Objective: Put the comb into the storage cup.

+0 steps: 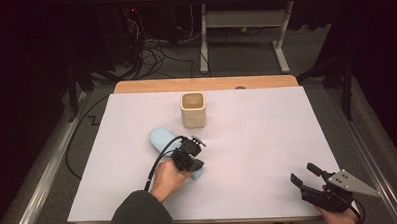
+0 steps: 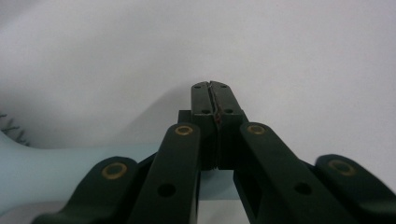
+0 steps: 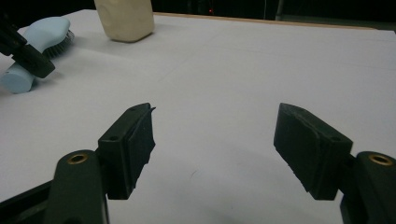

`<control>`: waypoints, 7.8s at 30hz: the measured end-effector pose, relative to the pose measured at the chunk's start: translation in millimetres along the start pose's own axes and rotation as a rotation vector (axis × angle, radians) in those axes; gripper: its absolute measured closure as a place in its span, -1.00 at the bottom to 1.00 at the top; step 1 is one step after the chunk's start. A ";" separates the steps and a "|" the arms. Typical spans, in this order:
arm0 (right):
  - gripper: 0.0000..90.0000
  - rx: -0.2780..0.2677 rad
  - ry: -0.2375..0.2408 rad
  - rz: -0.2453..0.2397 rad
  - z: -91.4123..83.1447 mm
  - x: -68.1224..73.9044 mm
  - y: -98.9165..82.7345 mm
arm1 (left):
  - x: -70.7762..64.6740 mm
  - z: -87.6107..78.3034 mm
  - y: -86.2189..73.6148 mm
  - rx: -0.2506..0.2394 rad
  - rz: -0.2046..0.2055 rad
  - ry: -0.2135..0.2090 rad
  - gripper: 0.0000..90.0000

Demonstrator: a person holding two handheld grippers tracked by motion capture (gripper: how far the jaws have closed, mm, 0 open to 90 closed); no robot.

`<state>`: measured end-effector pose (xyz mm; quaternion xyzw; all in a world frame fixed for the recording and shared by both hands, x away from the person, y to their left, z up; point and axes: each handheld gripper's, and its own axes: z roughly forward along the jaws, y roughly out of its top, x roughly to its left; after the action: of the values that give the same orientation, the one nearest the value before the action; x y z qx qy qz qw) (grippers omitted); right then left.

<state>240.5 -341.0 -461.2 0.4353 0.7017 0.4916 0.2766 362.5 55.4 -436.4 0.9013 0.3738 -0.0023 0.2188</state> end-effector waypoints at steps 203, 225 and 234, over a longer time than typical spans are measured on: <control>-0.35 0.006 0.023 -0.013 8.3 0.5 2.9 | 67.5 -29.1 -57.6 0.009 -0.149 0.233 0.08; -0.35 0.008 0.023 -0.023 8.5 0.9 2.8 | 72.3 -28.5 -55.2 0.004 -0.173 0.205 0.30; -0.35 0.007 0.022 -0.023 8.6 1.2 2.7 | 73.4 -28.9 -54.8 0.013 -0.178 0.207 0.41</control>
<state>247.8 -335.8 -461.7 0.4227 0.7115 0.4905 0.2729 373.9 150.4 -444.1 0.8613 0.4729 0.0688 0.1725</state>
